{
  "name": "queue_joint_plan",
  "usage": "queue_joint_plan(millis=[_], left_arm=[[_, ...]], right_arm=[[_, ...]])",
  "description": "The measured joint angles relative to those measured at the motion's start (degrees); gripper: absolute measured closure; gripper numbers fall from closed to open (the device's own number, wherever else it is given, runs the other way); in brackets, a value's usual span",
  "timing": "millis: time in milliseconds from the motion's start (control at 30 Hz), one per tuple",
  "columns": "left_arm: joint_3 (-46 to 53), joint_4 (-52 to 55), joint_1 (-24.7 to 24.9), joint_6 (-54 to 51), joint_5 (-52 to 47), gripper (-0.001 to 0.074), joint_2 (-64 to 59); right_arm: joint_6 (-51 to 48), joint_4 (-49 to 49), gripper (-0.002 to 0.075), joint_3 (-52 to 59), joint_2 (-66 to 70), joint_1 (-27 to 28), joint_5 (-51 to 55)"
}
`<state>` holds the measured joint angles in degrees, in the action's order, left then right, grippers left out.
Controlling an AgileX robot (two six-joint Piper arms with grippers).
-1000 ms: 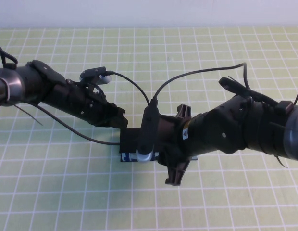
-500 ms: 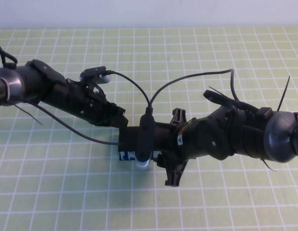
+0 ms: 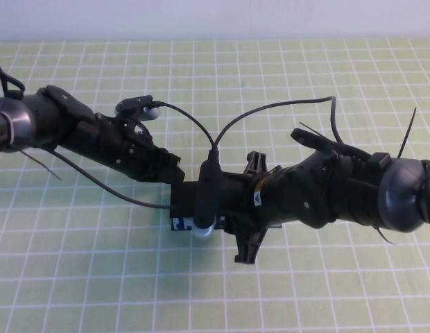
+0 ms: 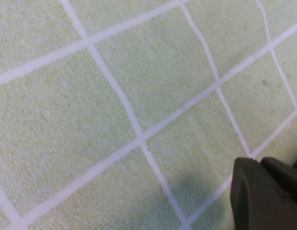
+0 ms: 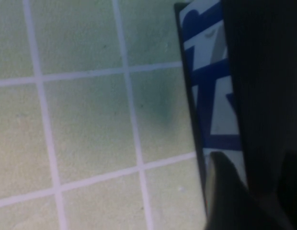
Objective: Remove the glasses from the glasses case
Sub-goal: Pick up the glasses from the glasses case
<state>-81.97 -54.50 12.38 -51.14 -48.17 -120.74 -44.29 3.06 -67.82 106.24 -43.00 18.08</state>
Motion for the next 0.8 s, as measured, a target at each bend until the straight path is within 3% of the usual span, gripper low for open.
queue_joint_plan(millis=[433, 800], left_arm=[[0.0, 0.0, 0.0, 0.0, -0.24, 0.0739, 0.0], [0.0, 0.0, 0.0, 0.0, -0.24, 0.0739, 0.0]], right_arm=[[0.0, 3.59, 0.0503, -0.79, 0.34, 0.0, -0.23], [0.0, 4.08, 0.0435, -0.79, 0.82, 0.0, 0.91]])
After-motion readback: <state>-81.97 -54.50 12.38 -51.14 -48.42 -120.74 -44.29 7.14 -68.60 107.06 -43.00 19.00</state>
